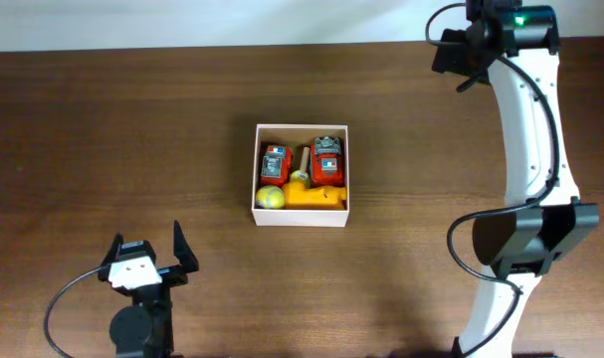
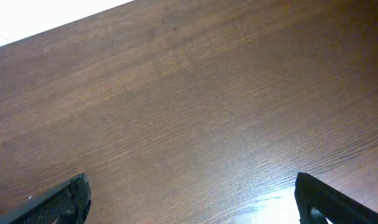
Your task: Pack container
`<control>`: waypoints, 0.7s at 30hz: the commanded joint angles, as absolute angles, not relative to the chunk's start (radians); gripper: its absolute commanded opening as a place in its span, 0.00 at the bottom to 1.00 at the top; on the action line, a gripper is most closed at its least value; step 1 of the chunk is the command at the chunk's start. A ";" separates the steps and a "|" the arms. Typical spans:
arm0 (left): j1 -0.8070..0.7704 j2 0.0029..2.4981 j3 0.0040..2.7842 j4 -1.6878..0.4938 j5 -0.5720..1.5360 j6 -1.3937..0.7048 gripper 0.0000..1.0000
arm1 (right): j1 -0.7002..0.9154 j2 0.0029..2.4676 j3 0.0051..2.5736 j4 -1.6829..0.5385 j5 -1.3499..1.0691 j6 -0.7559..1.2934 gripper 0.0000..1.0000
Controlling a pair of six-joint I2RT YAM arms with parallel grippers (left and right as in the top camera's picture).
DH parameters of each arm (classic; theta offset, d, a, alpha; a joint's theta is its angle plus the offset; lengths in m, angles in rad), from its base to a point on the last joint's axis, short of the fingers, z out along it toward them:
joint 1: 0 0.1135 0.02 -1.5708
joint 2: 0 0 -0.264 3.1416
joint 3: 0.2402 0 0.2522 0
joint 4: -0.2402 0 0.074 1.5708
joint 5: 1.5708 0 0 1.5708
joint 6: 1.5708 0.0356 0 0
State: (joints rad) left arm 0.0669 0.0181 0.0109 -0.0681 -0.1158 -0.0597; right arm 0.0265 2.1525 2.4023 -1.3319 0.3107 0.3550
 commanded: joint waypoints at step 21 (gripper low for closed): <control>0.073 0.006 0.009 -0.076 -0.086 -0.029 0.99 | 0.019 2.149 2.398 -1.331 0.323 0.348 0.99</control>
State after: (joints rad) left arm 0.0669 0.0181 0.0109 -0.0689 -0.1013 -0.0448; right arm 0.0265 2.1525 2.4023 -1.3319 0.3107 0.3546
